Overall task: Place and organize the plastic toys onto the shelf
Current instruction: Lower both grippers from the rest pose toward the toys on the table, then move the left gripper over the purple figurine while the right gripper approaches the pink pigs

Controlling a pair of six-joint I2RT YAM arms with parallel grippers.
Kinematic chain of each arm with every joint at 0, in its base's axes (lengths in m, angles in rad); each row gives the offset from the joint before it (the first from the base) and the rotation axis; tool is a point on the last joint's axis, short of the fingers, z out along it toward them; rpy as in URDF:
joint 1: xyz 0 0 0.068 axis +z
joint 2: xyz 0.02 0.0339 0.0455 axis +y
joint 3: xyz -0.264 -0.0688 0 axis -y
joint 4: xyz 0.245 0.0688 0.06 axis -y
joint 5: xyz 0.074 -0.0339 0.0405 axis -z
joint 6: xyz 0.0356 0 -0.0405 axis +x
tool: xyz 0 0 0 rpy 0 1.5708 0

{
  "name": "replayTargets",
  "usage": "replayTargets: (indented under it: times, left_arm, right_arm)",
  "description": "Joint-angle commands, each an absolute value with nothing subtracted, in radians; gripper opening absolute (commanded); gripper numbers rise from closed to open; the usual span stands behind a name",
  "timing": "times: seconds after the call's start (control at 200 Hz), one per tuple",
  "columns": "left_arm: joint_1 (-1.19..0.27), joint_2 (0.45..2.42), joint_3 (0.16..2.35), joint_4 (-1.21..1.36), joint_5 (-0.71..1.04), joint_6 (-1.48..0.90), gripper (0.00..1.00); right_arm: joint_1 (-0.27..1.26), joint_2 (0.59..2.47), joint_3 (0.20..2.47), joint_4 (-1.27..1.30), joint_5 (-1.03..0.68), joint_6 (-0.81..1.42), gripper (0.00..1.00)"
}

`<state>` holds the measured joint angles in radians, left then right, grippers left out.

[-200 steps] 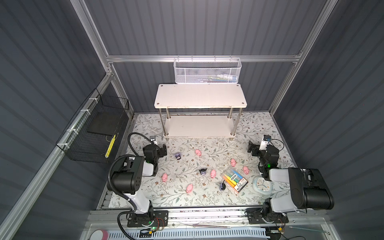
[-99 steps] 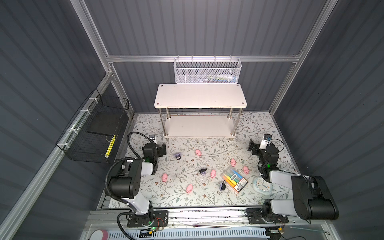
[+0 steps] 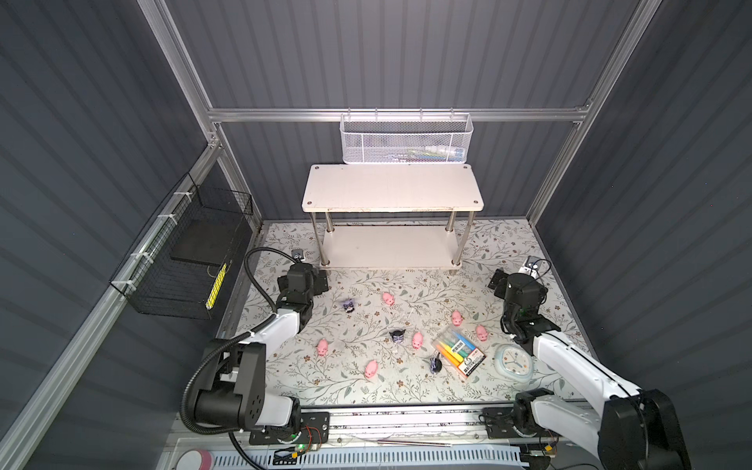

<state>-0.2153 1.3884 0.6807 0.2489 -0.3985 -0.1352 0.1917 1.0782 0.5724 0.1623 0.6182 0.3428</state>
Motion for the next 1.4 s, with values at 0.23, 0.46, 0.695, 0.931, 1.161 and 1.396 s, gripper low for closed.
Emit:
replayTargets:
  times: [0.23, 0.46, 0.695, 0.931, 1.161, 1.396]
  left_arm:
    - [-0.277, 1.151, 0.667, -0.073, -0.427, -0.399, 1.00]
    - [-0.414, 1.056, 0.609, -0.164, -0.476, -0.545, 1.00]
    - [-0.621, 1.032, 0.576, -0.220, -0.604, -0.704, 1.00]
    - [-0.837, 1.119, 0.602, -0.289, -0.806, -0.878, 1.00]
    - [-0.865, 1.245, 0.633, -0.278, -0.805, -0.964, 1.00]
    - [-0.864, 1.361, 0.701, -0.278, -0.816, -0.968, 1.00]
  right_arm:
    - [0.331, 1.073, 0.772, -0.422, 0.694, 0.555, 0.99]
    - [0.380, 1.010, 0.768, -0.475, 0.579, 0.552, 0.99]
    - [0.419, 0.971, 0.785, -0.525, 0.512, 0.526, 0.99]
    - [0.419, 0.949, 0.814, -0.576, 0.465, 0.505, 0.99]
    - [0.419, 0.970, 0.909, -0.668, 0.255, 0.496, 0.99]
    - [0.441, 0.899, 0.929, -0.685, -0.010, 0.492, 0.99]
